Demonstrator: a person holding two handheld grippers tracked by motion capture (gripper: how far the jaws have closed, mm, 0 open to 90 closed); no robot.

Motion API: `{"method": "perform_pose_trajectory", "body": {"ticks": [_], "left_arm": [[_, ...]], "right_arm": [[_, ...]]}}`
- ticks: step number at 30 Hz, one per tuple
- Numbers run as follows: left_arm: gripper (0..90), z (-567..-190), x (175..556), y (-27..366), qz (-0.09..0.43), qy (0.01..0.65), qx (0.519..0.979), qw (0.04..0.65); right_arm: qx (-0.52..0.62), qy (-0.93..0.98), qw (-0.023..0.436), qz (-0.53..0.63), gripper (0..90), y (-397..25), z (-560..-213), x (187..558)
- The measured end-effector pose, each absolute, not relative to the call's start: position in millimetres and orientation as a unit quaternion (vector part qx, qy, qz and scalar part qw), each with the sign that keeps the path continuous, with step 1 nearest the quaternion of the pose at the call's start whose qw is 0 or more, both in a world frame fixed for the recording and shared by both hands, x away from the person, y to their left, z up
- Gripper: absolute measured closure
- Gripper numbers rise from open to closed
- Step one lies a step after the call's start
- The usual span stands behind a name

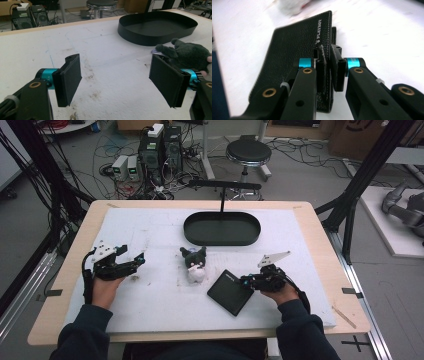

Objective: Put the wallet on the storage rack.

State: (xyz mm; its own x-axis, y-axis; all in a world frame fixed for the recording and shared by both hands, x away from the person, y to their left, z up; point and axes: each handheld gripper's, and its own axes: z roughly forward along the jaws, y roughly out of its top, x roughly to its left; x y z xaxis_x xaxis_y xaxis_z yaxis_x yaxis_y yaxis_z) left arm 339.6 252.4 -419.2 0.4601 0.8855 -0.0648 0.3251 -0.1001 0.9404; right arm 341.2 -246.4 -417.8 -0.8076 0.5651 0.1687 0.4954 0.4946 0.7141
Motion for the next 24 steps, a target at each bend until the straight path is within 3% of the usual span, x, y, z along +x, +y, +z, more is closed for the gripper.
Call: {"method": "perform_pose_trajectory", "body": {"ticks": [9,21,24], "left_arm": [[25.7,-419.2,339.6,252.0,0.277,0.440,0.690,0.503],[26.0,-419.3,340.0,252.8,0.279,0.443,0.688,0.503],[26.0,-419.4,339.9,252.6,0.278,0.444,0.688,0.502]], "right_arm": [[0.379,0.820,0.143,0.404,86.6,-289.1,-393.1,345.5],[0.427,0.775,0.227,0.406,88.3,-321.3,-376.2,338.1],[0.420,0.778,0.230,0.407,88.5,-319.8,-374.3,337.1]]}}
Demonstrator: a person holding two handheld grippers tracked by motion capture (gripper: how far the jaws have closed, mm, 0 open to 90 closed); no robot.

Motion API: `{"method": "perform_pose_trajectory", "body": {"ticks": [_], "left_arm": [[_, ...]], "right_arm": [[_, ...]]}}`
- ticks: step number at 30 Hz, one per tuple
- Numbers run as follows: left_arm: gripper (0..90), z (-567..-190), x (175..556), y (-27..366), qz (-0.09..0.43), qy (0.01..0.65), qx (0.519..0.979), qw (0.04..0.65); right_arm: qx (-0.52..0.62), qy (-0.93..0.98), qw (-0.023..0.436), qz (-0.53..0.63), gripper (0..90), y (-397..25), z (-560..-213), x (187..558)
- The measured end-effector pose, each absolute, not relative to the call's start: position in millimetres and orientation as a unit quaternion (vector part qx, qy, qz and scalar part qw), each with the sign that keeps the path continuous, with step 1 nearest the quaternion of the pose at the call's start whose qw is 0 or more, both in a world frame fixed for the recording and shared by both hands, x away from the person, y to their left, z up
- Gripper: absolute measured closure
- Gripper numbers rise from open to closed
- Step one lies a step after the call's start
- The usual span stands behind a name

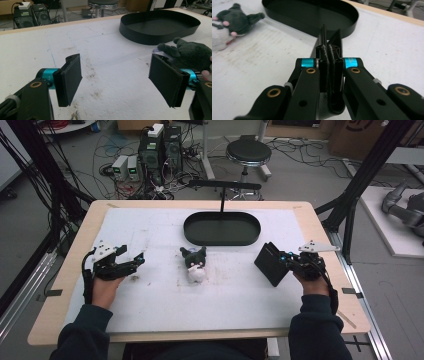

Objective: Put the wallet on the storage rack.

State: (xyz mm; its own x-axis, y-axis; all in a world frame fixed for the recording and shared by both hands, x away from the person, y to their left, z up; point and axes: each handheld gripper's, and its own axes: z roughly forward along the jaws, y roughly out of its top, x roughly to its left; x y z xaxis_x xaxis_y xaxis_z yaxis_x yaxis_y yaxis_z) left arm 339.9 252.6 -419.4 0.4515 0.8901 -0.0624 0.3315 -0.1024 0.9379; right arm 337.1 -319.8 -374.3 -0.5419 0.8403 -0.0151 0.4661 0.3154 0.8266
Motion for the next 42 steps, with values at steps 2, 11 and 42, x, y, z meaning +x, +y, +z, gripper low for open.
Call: {"method": "perform_pose_trajectory", "body": {"ticks": [2,11,42], "left_arm": [[26.1,-419.2,339.7,252.7,0.279,0.443,0.689,0.501],[26.1,-419.3,339.9,252.6,0.278,0.444,0.689,0.501],[26.1,-419.7,340.0,252.8,0.276,0.446,0.690,0.498]], "right_arm": [[0.416,0.778,0.230,0.411,88.5,-317.9,-374.7,336.9],[0.401,0.791,0.196,0.418,83.3,-317.1,-379.0,337.7],[0.282,0.842,0.154,0.434,80.7,-277.9,-381.7,334.1]]}}
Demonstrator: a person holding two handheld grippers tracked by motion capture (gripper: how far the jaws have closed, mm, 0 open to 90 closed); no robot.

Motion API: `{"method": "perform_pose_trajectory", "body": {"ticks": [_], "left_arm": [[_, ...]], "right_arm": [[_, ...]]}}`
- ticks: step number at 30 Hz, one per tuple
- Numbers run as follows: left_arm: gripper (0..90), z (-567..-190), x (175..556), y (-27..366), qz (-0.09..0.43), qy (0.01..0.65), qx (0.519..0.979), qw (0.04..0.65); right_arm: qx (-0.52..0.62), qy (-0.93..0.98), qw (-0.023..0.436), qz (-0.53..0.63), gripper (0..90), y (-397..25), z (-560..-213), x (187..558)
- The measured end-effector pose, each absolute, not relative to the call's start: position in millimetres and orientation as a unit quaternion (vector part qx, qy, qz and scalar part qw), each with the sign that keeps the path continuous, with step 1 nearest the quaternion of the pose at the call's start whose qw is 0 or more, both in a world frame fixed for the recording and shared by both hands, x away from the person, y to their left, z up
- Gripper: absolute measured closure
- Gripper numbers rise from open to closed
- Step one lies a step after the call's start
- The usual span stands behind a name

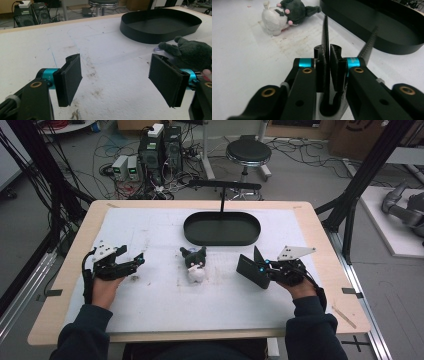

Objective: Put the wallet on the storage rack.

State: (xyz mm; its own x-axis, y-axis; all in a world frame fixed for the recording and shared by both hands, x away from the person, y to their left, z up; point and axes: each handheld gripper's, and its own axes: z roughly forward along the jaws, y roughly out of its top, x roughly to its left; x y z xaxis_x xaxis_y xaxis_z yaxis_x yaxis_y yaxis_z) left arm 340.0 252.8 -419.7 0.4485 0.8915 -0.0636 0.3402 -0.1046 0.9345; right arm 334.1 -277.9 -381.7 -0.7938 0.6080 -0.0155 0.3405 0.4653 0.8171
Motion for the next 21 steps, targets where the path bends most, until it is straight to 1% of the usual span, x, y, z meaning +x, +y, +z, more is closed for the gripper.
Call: {"method": "perform_pose_trajectory", "body": {"ticks": [3,7,9,11,13,14,16,17,21], "left_arm": [[26.1,-419.7,340.1,253.1,0.276,0.446,0.691,0.497],[26.1,-420.0,340.4,253.1,0.276,0.447,0.691,0.497],[26.1,-419.8,340.2,253.1,0.277,0.447,0.690,0.497],[26.1,-419.8,340.2,253.1,0.277,0.447,0.690,0.498],[26.1,-419.7,340.1,253.2,0.276,0.447,0.690,0.498],[26.1,-419.7,340.1,253.2,0.277,0.448,0.689,0.498],[26.1,-419.8,340.1,253.1,0.276,0.448,0.689,0.498],[26.1,-419.9,340.2,253.1,0.276,0.447,0.690,0.498],[26.1,-419.9,340.2,253.0,0.276,0.448,0.690,0.498]], "right_arm": [[0.286,0.837,0.157,0.439,75.6,-278.6,-382.2,334.1],[0.283,0.830,0.171,0.449,63.8,-278.8,-381.3,332.0],[0.286,0.824,0.187,0.452,52.6,-279.0,-380.5,331.0],[0.295,0.811,0.226,0.451,39.1,-278.5,-379.8,328.2],[0.297,0.805,0.258,0.443,34.2,-278.6,-379.2,325.7],[0.299,0.806,0.266,0.437,29.9,-278.6,-379.9,325.0],[0.311,0.808,0.265,0.424,26.4,-278.2,-384.2,325.8],[0.316,0.812,0.255,0.418,25.8,-278.2,-387.4,326.7],[0.334,0.818,0.233,0.407,26.2,-277.0,-397.8,331.2]]}}
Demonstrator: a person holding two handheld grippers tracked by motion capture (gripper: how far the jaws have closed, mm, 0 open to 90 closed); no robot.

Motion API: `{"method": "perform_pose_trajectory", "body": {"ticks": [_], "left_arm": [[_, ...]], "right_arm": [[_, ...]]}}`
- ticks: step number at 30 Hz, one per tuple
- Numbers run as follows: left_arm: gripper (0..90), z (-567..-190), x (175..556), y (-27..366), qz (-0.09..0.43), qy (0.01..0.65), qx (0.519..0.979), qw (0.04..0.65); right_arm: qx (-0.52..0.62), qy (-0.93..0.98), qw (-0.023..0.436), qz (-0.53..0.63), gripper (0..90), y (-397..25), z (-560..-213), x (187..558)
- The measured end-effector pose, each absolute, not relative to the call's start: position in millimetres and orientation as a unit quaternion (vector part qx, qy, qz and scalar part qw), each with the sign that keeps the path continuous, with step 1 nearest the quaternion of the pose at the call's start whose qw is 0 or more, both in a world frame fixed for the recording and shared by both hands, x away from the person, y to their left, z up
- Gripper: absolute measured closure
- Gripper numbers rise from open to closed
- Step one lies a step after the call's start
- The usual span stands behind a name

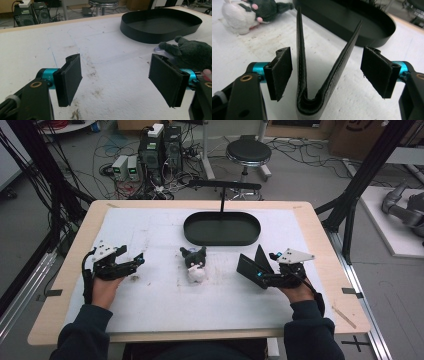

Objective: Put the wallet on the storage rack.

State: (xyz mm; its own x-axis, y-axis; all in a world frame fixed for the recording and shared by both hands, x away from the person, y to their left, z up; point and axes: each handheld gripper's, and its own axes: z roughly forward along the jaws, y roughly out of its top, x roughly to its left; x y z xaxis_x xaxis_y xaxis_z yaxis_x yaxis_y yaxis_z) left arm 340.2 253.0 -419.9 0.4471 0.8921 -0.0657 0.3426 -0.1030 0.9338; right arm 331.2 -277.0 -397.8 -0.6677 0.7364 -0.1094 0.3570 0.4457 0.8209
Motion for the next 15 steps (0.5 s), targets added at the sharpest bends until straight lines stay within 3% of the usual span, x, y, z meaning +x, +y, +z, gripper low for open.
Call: {"method": "perform_pose_trajectory", "body": {"ticks": [4,9,10,11,13,15], "left_arm": [[26.1,-419.9,340.3,253.2,0.276,0.447,0.690,0.497],[26.1,-420.0,340.3,253.1,0.276,0.447,0.691,0.496],[26.1,-420.0,340.3,253.1,0.276,0.447,0.691,0.496],[26.1,-420.2,340.4,252.8,0.276,0.447,0.692,0.496],[26.1,-420.2,340.4,252.7,0.276,0.447,0.692,0.495],[26.1,-420.2,340.4,252.8,0.276,0.447,0.692,0.496]], "right_arm": [[0.351,0.826,0.201,0.393,34.5,-274.8,-410.0,337.3],[0.354,0.824,0.201,0.395,53.1,-276.4,-408.4,335.9],[0.354,0.824,0.201,0.395,53.1,-276.4,-408.4,335.9],[0.353,0.820,0.207,0.400,65.2,-277.9,-406.4,334.2],[0.356,0.816,0.209,0.404,76.1,-279.6,-404.3,333.3],[0.359,0.811,0.209,0.412,77.4,-281.0,-402.2,333.8]]}}
